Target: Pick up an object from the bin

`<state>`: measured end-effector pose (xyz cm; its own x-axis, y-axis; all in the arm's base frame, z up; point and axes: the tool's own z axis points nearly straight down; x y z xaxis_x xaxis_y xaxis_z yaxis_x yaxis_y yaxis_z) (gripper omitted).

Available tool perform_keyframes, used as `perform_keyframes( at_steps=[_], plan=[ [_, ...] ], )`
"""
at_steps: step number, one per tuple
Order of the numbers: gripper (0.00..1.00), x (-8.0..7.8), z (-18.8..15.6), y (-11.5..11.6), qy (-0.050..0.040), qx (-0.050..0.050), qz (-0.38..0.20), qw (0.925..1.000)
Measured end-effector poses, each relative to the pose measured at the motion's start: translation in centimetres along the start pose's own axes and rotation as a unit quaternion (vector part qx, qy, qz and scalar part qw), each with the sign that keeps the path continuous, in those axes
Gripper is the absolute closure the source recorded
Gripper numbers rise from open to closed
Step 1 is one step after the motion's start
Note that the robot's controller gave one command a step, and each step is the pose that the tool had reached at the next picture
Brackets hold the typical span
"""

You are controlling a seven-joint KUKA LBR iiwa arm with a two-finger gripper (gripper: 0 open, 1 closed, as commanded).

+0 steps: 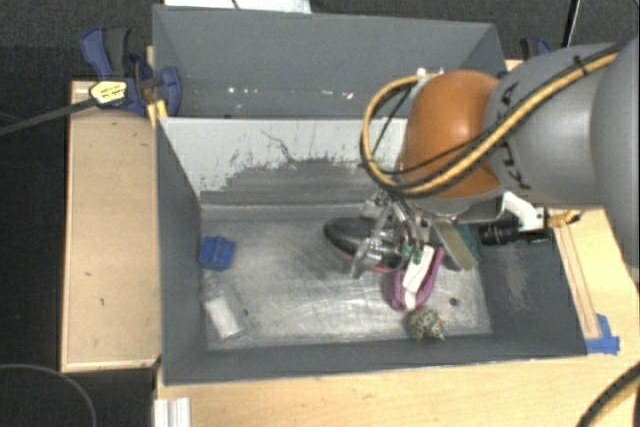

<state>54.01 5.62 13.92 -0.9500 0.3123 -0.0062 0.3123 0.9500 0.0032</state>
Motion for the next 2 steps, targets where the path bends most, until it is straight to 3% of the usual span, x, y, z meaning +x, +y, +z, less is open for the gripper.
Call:
perform_keyframes(
  at_steps=[1, 2],
  plan=[
    [1.0, 0.0, -0.2, 0.0, 0.0015, 0.001, 0.0, 1.0],
    [1.0, -0.2, -5.9, 0.1, -0.0002, 0.0, -0.002, 1.0]
  ],
)
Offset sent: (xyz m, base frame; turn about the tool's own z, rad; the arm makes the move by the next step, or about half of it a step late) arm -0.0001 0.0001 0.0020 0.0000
